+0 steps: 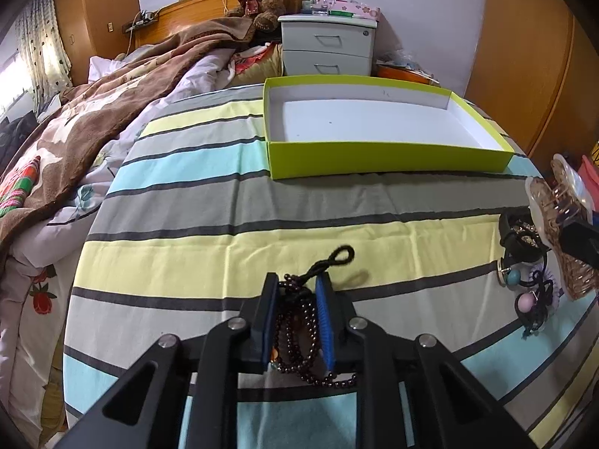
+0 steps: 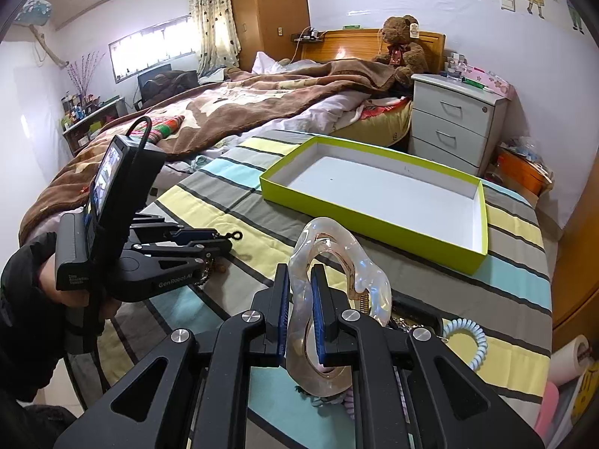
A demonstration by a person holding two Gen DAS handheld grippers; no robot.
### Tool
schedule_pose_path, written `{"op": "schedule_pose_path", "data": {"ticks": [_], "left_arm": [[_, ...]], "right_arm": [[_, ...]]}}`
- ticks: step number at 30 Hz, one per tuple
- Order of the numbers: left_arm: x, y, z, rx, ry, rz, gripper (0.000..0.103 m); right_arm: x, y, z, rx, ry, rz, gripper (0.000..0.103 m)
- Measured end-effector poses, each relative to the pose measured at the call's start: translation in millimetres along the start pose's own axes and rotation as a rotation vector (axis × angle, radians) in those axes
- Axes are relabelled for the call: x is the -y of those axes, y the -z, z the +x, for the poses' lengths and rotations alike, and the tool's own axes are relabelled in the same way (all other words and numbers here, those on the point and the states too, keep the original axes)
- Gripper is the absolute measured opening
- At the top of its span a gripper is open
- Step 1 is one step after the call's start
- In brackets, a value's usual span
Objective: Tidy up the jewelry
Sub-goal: 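Grasp the dark beaded bracelet with the left tool while the right tool holds the clip, then carry the bracelet and clip into the green tray with both tools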
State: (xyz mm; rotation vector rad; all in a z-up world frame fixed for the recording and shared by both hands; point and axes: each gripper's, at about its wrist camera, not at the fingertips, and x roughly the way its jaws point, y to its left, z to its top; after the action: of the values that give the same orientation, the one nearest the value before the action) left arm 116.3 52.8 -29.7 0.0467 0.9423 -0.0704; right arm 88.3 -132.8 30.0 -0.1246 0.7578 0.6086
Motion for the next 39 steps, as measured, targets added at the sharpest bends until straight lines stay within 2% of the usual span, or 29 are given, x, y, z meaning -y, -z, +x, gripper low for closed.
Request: {"op": "schedule_pose_path", "data": {"ticks": [11, 26, 39], "left_arm": [[-5, -5, -11, 0.021, 0.001, -0.019, 0.017], [-5, -24, -43, 0.094, 0.024, -0.044, 0.017], [2, -67, -55, 0.145, 0.045, -0.019, 0.017]], "right_arm": [[1, 0, -1, 0.004, 0.01, 0.011, 0.011], [5, -10, -17, 0.038, 0.033, 0.013, 0.011], [21, -41, -17, 0.053, 0.08, 0.0, 0.011]]}}
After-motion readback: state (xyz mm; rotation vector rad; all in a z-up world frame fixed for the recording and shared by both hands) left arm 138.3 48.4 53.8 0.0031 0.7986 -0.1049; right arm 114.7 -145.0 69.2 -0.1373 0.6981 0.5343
